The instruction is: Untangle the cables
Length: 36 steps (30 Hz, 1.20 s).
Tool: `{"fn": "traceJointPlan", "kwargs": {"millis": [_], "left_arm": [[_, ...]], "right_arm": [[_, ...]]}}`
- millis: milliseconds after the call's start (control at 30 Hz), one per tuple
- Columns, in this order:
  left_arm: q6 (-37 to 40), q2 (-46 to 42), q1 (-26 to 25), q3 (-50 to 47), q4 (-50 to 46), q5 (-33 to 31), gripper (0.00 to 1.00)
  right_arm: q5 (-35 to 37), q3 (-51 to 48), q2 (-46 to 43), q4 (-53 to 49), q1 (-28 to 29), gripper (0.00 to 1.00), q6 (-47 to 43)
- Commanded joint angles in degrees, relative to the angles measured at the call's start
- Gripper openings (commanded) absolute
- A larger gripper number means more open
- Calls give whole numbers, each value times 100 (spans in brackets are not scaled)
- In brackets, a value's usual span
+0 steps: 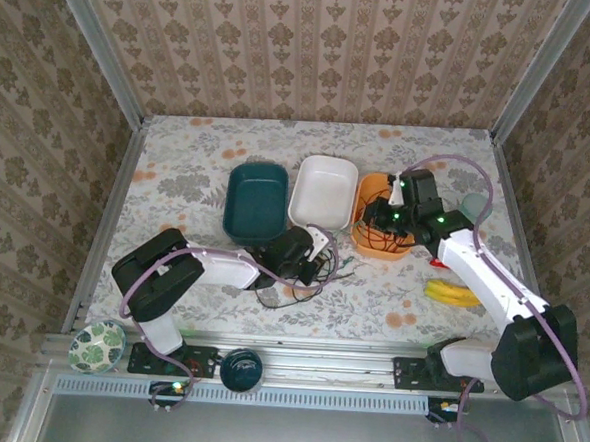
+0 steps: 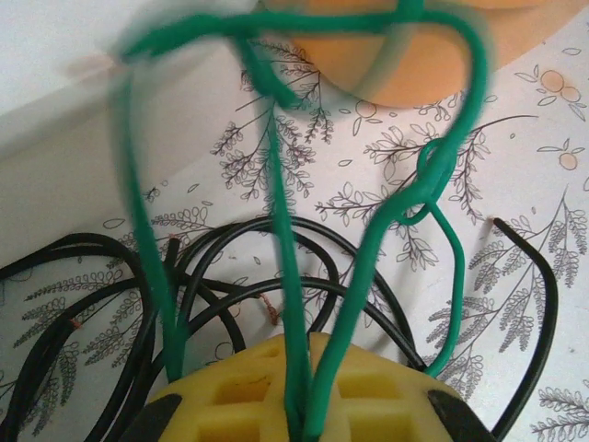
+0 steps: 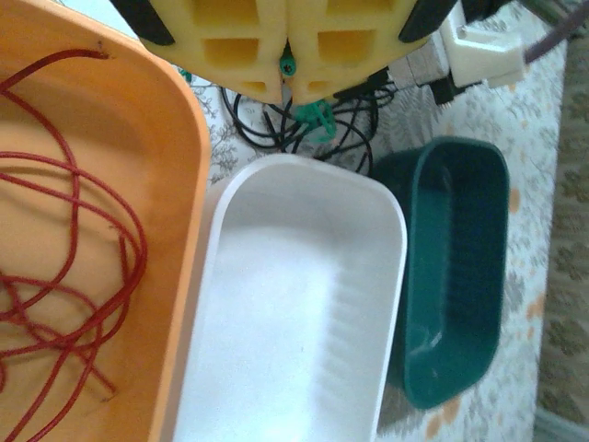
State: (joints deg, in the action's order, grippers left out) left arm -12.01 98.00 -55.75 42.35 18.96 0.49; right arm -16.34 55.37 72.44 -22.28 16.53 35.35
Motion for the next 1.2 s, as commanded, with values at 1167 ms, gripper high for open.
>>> {"fn": "traceJointPlan", "kwargs": {"millis": [1167], "left_arm": [[-363,-684,93,-499,266,-194,0]], "right_arm": [[-628,625,1824,2449,-4,37,1110]]}}
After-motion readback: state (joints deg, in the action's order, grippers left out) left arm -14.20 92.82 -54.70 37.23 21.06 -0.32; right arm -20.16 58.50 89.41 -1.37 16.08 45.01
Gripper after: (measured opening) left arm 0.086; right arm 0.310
